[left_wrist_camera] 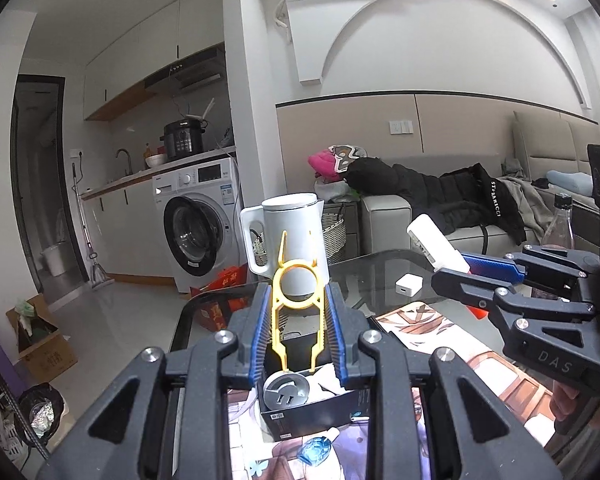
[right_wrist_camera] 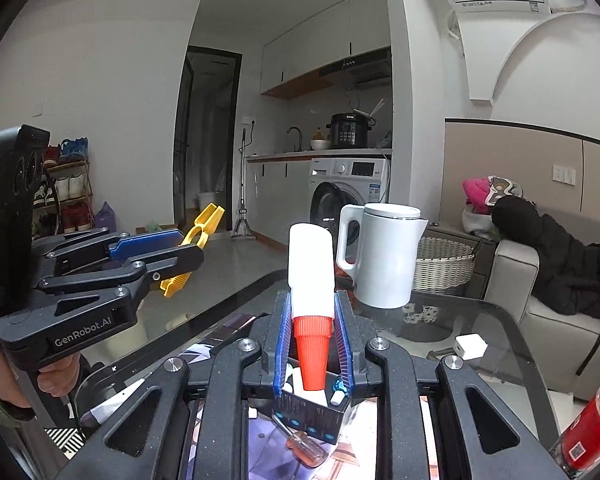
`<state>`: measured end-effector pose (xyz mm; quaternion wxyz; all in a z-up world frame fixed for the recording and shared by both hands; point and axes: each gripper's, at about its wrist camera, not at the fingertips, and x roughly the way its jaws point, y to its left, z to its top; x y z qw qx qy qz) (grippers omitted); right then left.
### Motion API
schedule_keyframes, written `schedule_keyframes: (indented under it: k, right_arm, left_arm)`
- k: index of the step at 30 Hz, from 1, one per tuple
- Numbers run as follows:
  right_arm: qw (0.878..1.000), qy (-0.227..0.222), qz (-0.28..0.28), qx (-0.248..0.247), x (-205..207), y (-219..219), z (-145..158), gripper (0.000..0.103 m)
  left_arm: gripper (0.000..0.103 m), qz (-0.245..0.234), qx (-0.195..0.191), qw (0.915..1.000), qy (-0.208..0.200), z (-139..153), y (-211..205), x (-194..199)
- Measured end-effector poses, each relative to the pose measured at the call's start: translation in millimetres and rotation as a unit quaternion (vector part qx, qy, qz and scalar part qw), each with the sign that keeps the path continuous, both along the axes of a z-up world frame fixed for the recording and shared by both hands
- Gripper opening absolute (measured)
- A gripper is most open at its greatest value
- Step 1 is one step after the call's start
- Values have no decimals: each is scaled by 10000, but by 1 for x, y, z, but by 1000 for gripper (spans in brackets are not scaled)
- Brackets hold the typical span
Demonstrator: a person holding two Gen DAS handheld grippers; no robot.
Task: Organize rigid objects
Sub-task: 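Lift the yellow clip with the left tool while the right tool lifts the tube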
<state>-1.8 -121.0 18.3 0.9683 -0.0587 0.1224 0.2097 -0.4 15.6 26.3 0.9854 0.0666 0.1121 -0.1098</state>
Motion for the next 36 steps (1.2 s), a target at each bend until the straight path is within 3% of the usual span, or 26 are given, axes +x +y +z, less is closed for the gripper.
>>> schedule_keyframes:
  k: [22, 36]
  right_arm:
    - [9993, -112, -234, 253, 53, 2, 4, 20]
    - [9994, 152, -188, 267, 98, 1, -13, 20]
  left_arm:
    - [25, 240, -392, 9989, 48, -5, -3, 51]
    - [25, 208, -486, 9981, 313, -17, -2, 85]
